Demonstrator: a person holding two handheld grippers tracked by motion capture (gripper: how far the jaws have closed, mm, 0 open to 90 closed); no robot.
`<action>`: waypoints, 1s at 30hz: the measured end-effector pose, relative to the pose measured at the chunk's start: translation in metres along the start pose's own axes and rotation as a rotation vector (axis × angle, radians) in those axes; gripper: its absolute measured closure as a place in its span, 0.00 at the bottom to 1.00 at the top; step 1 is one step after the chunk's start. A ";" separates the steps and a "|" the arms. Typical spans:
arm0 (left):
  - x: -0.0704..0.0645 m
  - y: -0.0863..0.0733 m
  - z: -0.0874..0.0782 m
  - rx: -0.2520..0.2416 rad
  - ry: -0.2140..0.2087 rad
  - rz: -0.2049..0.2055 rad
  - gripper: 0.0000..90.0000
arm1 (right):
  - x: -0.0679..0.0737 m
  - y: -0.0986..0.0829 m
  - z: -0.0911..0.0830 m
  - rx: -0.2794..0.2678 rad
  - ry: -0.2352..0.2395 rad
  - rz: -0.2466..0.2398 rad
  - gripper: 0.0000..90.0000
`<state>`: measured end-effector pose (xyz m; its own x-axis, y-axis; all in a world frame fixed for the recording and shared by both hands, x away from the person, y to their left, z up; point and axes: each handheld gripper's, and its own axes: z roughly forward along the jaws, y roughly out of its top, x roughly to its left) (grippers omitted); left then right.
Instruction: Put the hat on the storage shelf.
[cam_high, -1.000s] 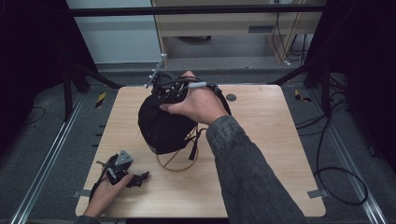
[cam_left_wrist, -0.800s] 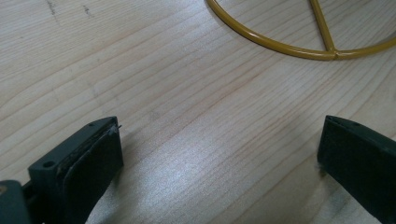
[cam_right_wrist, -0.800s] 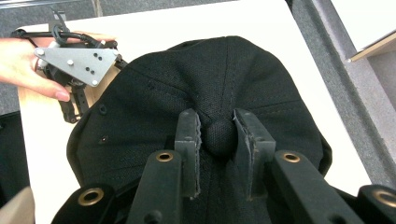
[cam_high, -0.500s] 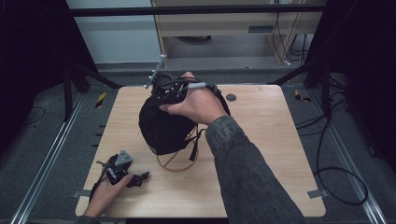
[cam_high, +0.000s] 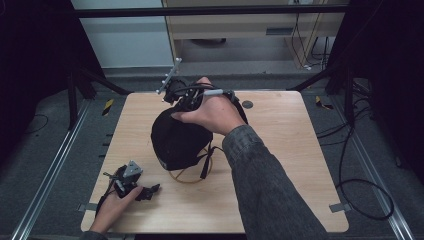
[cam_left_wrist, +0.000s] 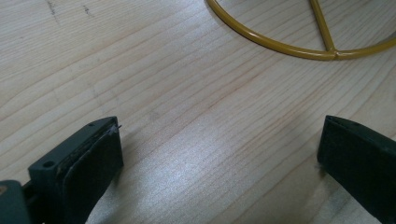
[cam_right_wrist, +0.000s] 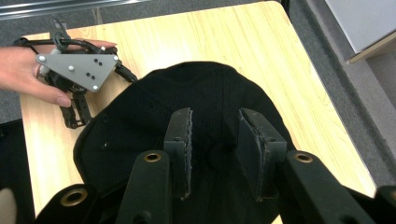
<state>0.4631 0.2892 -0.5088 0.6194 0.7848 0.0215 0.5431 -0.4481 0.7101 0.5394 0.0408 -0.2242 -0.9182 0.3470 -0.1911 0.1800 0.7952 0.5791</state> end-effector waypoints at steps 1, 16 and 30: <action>0.000 0.000 0.000 0.000 0.000 0.000 0.00 | 0.000 0.000 0.000 0.000 0.002 0.000 0.72; 0.000 0.000 0.000 0.003 0.000 0.004 0.00 | 0.002 0.001 -0.003 -0.001 0.002 -0.002 0.73; 0.000 0.000 0.000 0.004 -0.001 0.004 0.00 | 0.002 -0.001 -0.013 0.013 -0.006 -0.011 0.71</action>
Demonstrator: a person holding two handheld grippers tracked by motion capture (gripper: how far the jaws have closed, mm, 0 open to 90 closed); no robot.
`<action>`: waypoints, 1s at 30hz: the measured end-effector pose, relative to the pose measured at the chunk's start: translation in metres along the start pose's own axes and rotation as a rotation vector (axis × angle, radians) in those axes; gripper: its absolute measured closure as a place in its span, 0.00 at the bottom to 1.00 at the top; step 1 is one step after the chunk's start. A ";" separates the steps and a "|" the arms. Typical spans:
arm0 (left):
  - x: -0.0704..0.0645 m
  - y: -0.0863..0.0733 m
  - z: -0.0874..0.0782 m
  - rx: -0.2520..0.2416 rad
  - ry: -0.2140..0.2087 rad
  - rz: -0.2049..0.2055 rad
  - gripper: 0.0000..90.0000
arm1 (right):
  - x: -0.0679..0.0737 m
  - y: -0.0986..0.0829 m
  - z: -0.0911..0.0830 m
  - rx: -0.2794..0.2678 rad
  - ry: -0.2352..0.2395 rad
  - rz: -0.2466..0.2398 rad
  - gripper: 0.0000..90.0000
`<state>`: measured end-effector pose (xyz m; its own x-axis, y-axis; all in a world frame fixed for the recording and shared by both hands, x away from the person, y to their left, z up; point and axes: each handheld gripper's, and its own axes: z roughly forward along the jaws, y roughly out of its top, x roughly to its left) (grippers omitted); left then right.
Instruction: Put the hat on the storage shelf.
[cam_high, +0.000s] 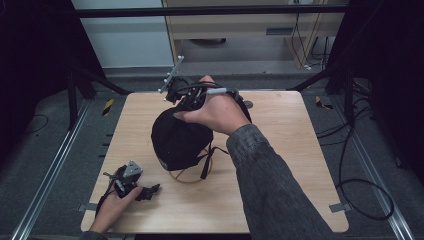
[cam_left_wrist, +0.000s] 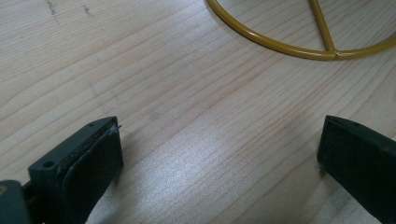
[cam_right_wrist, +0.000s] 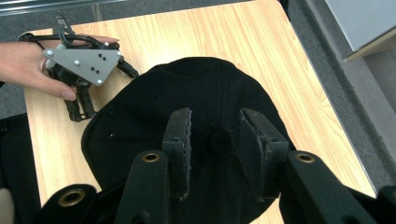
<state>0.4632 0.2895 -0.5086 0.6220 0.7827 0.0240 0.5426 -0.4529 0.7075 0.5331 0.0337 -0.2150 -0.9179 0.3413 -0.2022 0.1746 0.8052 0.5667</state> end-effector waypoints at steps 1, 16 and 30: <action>0.000 0.000 0.000 0.000 0.000 0.000 0.00 | 0.000 0.000 -0.001 0.001 -0.002 0.002 0.70; 0.000 0.000 0.000 -0.003 0.000 -0.004 0.00 | 0.004 -0.009 -0.010 -0.022 -0.028 0.018 0.54; 0.000 0.000 0.000 -0.003 0.000 -0.003 0.00 | 0.003 -0.054 -0.030 -0.127 -0.120 0.105 0.19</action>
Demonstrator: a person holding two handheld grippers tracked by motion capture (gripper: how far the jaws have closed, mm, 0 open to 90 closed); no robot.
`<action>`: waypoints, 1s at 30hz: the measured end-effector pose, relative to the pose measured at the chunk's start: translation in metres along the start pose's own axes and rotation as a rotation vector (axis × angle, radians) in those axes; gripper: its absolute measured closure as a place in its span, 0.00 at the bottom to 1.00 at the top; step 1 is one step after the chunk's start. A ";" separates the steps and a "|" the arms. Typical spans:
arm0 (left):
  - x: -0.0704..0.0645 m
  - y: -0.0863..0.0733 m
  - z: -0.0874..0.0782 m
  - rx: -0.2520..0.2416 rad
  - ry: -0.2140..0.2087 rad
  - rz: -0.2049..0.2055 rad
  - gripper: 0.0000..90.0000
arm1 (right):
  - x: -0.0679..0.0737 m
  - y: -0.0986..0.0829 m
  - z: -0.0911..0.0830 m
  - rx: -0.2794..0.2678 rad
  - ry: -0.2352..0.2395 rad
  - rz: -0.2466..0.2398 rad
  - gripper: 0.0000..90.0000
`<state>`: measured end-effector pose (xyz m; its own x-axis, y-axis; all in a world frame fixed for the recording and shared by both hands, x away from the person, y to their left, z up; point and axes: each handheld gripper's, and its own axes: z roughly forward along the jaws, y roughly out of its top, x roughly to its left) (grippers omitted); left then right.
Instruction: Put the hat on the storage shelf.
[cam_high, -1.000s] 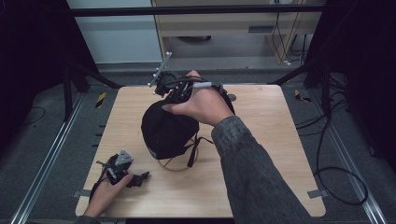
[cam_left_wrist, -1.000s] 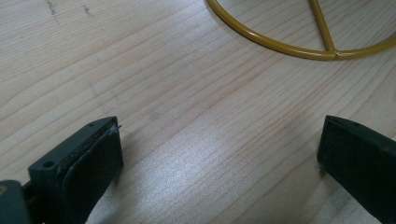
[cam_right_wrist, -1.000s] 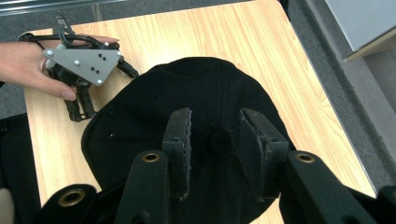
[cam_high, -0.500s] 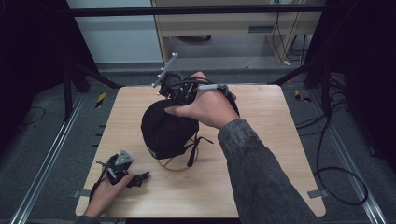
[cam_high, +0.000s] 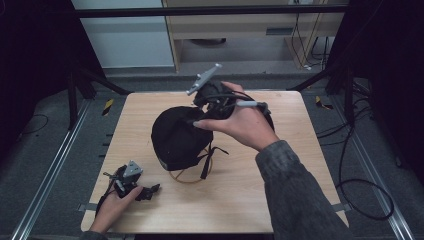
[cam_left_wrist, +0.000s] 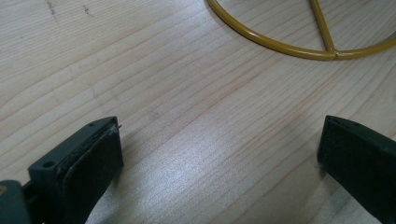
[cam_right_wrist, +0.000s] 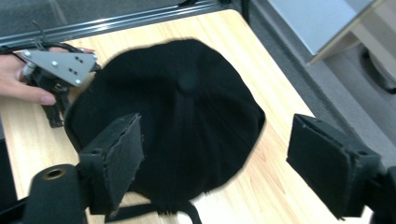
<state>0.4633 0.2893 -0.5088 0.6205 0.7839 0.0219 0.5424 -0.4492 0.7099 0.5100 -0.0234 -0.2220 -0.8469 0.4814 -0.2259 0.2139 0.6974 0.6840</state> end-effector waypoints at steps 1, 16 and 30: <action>0.000 0.000 0.000 0.000 0.000 0.000 0.00 | -0.002 -0.014 -0.008 -0.013 -0.017 0.018 0.18; 0.000 0.000 0.000 0.002 -0.003 0.000 0.00 | -0.004 -0.127 -0.017 -0.025 -0.110 0.141 0.14; 0.000 0.000 0.000 0.002 -0.002 0.000 0.00 | 0.010 -0.227 0.034 0.003 -0.079 0.321 0.16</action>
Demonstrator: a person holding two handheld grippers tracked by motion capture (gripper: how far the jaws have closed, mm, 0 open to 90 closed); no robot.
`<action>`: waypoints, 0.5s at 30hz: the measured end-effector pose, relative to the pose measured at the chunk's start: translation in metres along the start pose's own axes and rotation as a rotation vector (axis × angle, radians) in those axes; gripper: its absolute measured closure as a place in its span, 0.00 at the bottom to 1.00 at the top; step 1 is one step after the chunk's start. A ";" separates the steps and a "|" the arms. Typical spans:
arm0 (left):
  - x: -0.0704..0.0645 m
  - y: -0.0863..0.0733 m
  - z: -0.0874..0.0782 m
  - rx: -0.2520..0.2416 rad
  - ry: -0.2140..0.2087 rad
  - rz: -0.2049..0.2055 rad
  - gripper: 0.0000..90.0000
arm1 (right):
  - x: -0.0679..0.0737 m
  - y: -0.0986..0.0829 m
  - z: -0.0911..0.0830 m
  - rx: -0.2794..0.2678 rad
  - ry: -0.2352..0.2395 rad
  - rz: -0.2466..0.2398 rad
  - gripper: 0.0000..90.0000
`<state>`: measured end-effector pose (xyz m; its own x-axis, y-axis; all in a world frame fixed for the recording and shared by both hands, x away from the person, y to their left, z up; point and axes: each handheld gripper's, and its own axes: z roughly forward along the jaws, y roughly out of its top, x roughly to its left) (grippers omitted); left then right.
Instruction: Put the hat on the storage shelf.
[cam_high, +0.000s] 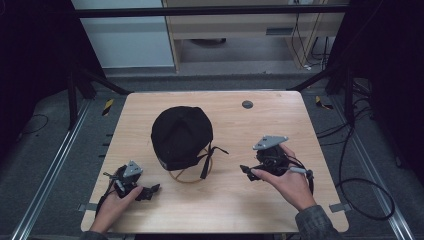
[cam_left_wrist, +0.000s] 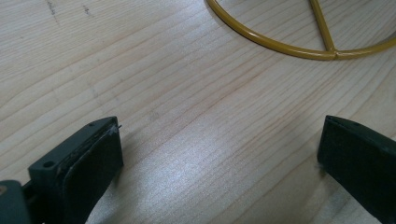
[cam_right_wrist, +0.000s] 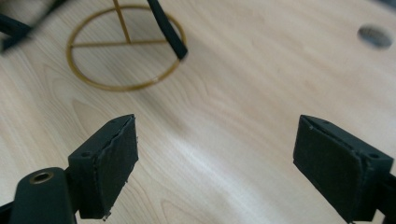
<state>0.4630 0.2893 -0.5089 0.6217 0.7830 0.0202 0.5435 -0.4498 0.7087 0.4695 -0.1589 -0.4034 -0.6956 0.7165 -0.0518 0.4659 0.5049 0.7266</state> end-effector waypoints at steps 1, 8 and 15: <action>0.000 0.000 0.000 0.000 0.000 0.000 0.00 | -0.002 -0.014 0.010 0.007 0.010 0.028 0.15; 0.000 0.000 0.000 0.000 0.001 -0.001 0.00 | -0.003 -0.053 0.042 0.041 0.014 0.110 0.15; 0.000 0.000 0.000 0.000 0.002 -0.001 0.00 | -0.003 -0.071 0.059 0.084 -0.015 0.127 0.14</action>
<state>0.4628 0.2892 -0.5089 0.6200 0.7843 0.0202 0.5441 -0.4485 0.7091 0.4702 -0.1684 -0.4955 -0.6205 0.7838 0.0266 0.5943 0.4478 0.6680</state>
